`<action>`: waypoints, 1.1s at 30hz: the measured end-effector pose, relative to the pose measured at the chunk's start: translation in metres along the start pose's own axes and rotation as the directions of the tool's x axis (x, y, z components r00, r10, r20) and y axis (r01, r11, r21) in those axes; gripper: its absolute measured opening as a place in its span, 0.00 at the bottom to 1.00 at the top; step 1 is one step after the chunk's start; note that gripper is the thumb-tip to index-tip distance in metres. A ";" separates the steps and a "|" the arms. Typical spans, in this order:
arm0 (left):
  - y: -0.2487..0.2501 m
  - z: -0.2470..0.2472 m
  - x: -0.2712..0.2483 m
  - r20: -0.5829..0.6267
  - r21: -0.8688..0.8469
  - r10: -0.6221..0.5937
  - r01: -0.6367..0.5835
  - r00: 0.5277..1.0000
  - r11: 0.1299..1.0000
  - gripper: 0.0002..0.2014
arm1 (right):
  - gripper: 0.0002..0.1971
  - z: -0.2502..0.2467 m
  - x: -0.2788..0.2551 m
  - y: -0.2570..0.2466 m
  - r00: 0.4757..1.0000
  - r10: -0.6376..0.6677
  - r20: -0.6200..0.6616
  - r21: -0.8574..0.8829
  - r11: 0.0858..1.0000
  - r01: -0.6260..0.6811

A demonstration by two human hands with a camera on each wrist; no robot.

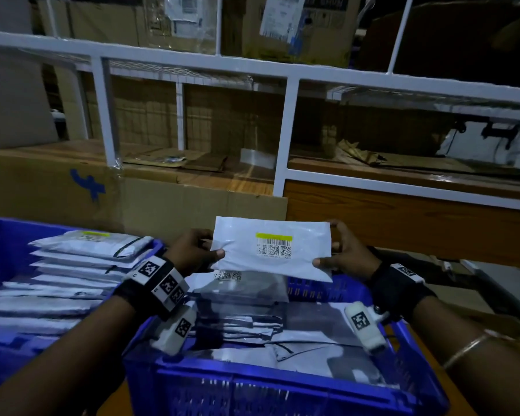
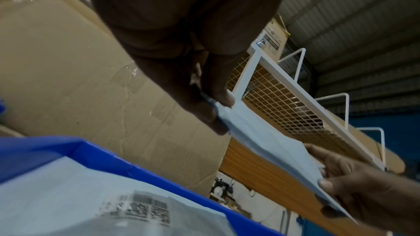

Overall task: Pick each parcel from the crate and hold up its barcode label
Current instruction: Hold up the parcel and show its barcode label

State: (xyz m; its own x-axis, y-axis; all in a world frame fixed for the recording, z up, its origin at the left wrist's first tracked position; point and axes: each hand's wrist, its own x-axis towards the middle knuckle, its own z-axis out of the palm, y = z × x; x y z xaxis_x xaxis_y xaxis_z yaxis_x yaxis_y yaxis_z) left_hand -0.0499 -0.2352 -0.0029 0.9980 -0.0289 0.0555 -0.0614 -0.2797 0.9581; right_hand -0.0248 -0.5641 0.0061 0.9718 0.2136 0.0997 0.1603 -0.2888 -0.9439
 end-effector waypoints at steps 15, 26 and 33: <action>0.014 0.001 -0.012 0.149 0.207 0.208 -0.237 0.967 0.949 0.10 | 0.17 0.060 0.039 -0.048 0.909 -0.204 0.364 -0.514 0.770 0.379; -0.001 -0.026 -0.029 0.132 0.205 -0.008 -0.019 0.991 0.979 0.03 | 0.12 0.087 0.051 -0.051 0.883 -0.164 0.439 -0.488 0.782 0.388; -0.008 -0.040 -0.034 0.081 0.210 -0.074 0.055 0.994 0.976 0.09 | 0.11 0.117 0.059 -0.043 0.842 -0.136 0.522 -0.484 0.766 0.424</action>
State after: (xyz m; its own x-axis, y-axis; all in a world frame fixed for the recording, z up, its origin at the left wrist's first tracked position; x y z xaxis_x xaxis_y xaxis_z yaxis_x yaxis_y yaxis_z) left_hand -0.0827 -0.1937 -0.0017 0.9956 -0.0856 -0.0381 -0.0072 -0.4757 0.8796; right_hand 0.0051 -0.4301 0.0153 0.7063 0.7063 0.0479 0.6181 -0.5823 -0.5281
